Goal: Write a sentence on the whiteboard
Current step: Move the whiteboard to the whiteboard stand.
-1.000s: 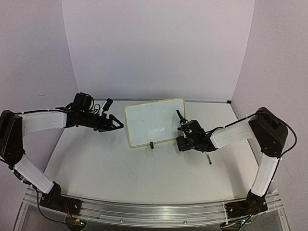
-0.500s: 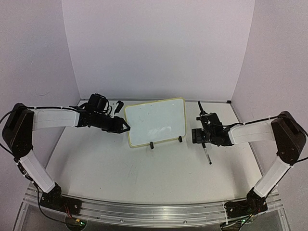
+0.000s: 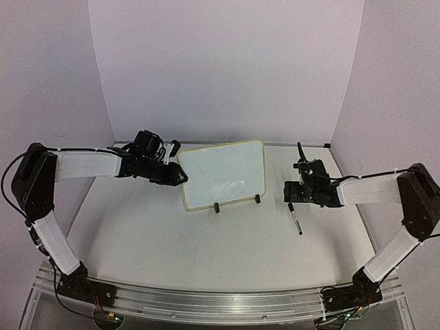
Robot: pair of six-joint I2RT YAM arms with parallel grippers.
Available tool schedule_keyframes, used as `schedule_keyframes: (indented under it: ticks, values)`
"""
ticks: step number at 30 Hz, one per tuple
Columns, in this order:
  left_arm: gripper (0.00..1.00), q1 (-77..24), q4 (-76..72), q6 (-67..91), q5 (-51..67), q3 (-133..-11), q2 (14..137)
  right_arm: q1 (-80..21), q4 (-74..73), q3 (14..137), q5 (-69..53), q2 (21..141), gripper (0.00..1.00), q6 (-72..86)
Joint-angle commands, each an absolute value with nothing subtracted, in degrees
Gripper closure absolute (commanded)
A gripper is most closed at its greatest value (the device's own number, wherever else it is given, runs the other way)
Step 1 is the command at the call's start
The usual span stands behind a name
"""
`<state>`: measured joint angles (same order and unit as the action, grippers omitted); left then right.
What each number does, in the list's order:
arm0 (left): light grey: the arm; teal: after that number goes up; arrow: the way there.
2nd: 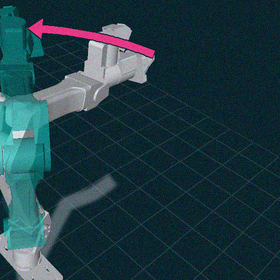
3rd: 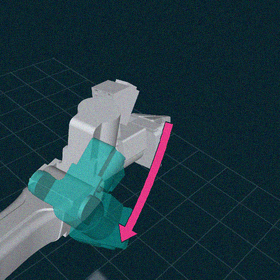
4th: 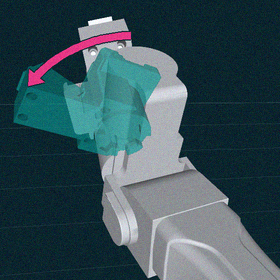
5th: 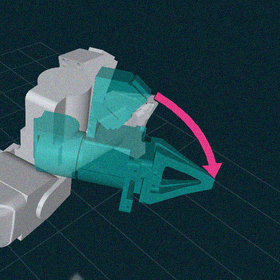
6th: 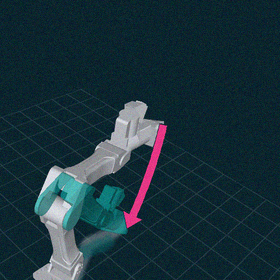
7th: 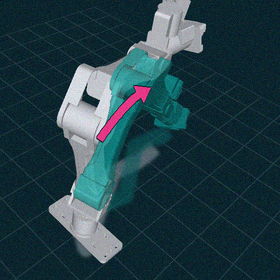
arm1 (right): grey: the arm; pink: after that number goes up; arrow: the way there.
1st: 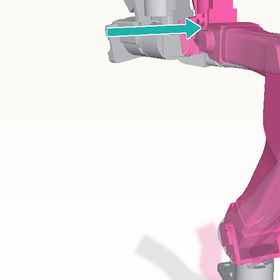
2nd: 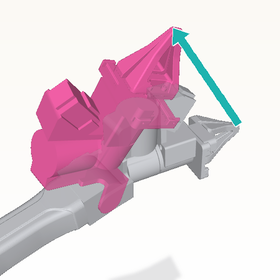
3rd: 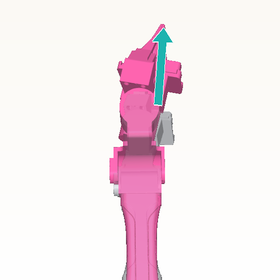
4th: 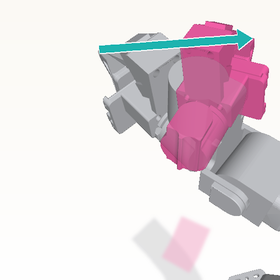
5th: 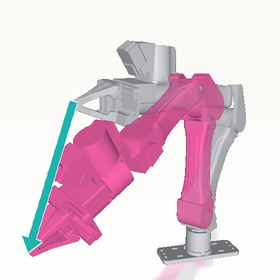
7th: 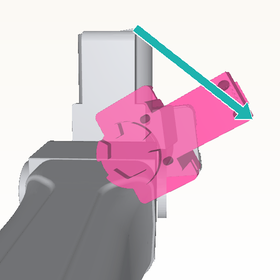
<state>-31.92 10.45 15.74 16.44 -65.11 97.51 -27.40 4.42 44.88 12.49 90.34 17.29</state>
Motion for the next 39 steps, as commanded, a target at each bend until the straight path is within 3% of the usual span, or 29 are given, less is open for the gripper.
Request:
schedule_keyframes:
  ticks: [1,10,25,27,34,39]
  values:
    - [0.69,-33.3,9.6,16.5,15.6,-69.1,98.7,-27.2,4.1,43.8,13.4,87.4,0.15,18.2]
    - [0.74,-35.4,10.9,17.9,14.5,-72.4,101.8,-27.2,4.1,43.1,14.9,86.7,0.15,17.9]
    - [0.72,-36.4,9.4,18.9,14.9,-74.0,104.4,-26.5,-0.8,43.6,12.6,84.6,0.14,18.8]
    - [0.66,-36.4,9.4,18.4,14.4,-73.4,103.5,-25.0,-5.5,45.2,8.1,84.6,0.14,19.4]
    - [0.29,-36.3,11.8,16.9,9.8,-69.5,97.4,-20.9,-18.9,47.8,-4.2,83.5,0.24,18.6]
    - [0.2,-36.3,12.8,16.3,8.3,-65.6,90.8,-20.7,-26.1,50.2,-9.3,84.3,0.35,16.3]
